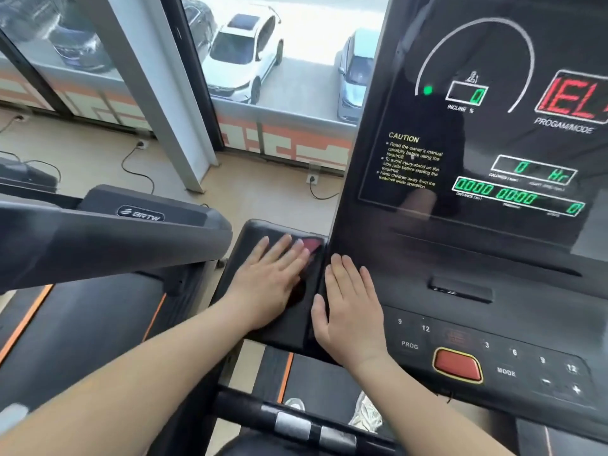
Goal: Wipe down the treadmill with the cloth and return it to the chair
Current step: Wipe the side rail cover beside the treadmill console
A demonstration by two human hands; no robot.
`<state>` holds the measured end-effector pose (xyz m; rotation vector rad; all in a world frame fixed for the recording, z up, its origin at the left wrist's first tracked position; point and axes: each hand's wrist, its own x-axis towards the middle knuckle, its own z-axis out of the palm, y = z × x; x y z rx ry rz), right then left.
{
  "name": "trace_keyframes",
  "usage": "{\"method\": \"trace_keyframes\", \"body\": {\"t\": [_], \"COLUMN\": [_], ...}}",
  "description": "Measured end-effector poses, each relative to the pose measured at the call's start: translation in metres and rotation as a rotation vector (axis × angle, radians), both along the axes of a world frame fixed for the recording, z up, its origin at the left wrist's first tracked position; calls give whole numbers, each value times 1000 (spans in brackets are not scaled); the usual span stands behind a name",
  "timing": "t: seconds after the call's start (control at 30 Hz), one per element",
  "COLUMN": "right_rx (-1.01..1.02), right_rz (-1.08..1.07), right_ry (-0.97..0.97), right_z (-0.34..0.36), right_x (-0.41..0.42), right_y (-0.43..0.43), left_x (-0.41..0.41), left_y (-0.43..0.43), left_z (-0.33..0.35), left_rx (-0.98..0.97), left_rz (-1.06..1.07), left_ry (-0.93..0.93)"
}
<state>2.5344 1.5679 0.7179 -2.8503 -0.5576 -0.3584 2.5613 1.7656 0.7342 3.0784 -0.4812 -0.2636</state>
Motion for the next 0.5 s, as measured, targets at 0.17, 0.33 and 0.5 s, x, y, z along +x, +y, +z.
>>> {"method": "trace_keyframes", "body": {"t": [0.17,0.33,0.5], "right_rx": [-29,-47,-54], "right_rz": [-1,-3,48], "right_ry": [-7,7,45], "right_z": [1,3,14], "right_x": [-1,0,6], "right_y": [2,5,-4], "left_x": [-7,-17,6], "left_y": [-33,-19,-35], "left_z": [-7,-8,-5], "left_rx": [-113,-64,-129], "left_rz": [121,21,119], "left_ry": [19,4,33]}}
